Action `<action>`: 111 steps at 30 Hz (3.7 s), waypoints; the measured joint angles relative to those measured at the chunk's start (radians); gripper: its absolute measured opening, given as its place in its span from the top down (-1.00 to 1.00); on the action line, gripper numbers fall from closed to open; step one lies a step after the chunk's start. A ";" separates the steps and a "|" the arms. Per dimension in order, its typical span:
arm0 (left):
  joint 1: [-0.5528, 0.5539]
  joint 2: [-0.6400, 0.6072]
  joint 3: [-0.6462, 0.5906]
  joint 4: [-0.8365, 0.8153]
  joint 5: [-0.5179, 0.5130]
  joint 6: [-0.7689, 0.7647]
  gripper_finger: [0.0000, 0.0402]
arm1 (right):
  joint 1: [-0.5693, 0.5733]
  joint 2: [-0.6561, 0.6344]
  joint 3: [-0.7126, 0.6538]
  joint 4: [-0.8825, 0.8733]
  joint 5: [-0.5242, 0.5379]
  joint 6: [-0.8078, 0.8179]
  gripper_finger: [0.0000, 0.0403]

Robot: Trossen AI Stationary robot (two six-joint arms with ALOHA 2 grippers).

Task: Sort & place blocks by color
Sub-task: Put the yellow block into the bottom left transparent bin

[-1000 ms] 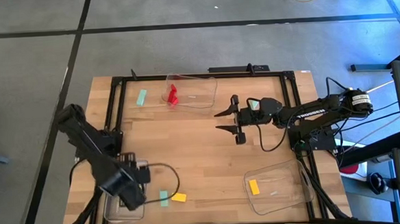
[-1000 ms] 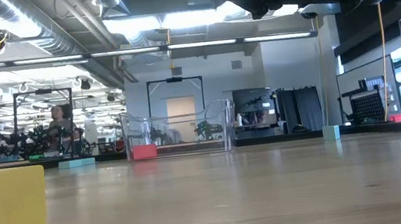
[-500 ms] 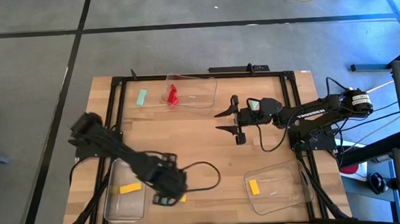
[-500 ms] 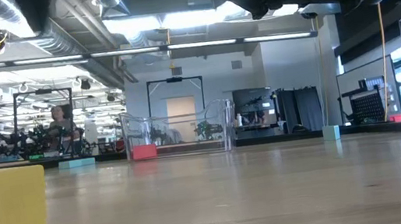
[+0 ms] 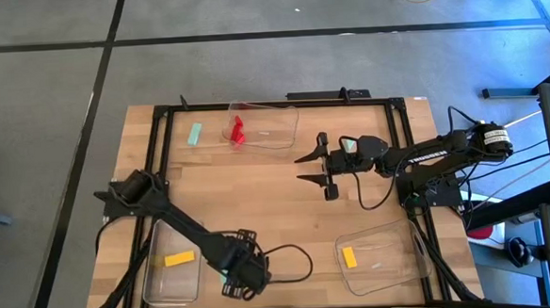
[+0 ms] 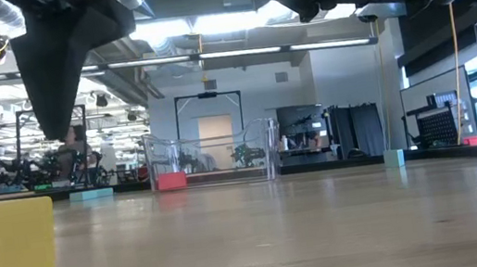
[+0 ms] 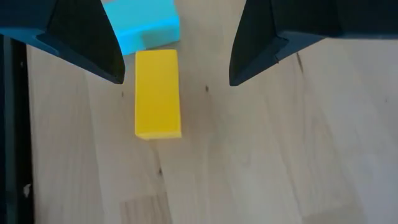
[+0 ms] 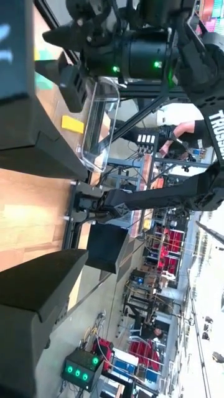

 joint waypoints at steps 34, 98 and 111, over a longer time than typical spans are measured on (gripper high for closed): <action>-0.073 0.003 -0.191 0.215 -0.097 -0.317 -0.37 | 0.019 0.000 0.000 -0.016 0.001 0.031 0.02; 0.345 -0.891 -1.222 1.881 -0.285 0.494 0.44 | 0.064 0.000 0.000 -0.014 -0.009 0.088 0.02; 0.364 -0.891 -1.222 1.887 -0.283 0.500 0.44 | 0.064 0.000 0.000 -0.021 -0.008 0.155 0.02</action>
